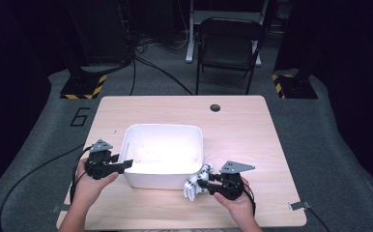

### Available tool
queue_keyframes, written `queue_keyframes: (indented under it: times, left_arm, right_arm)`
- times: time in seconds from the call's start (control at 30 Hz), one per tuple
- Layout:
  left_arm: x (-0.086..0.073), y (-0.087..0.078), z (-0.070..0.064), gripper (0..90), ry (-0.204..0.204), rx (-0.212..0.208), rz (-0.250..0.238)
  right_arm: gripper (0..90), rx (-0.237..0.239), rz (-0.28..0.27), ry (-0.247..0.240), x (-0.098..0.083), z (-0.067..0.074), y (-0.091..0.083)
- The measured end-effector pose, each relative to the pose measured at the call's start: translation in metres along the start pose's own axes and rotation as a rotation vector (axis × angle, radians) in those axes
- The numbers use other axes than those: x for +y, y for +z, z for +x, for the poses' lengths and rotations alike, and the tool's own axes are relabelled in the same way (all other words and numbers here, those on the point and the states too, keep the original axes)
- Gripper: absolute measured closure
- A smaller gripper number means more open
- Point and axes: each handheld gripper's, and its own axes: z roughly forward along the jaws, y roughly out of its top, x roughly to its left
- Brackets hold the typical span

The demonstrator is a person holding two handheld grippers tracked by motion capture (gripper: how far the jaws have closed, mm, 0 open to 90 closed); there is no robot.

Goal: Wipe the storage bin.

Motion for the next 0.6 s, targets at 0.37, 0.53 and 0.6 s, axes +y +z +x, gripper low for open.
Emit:
queue_keyframes:
  times: [0.37, 0.53, 0.6]
  left_arm:
    - [0.0016, -0.007, 0.0044, 40.9, 0.051, -0.063, -0.004]
    - [0.0057, -0.0091, 0.0085, 41.4, 0.063, -0.079, -0.024]
    - [0.0068, -0.0078, 0.0094, 41.5, 0.063, -0.072, -0.041]
  right_arm:
    - [62.1, -0.022, -0.022, 0.012, 0.0, -0.0084, -0.0025]
    - [62.2, -0.024, -0.017, 0.007, -0.0016, -0.0065, -0.0019]
    - [62.3, -0.023, -0.017, 0.009, -0.0021, -0.0054, -0.0025]
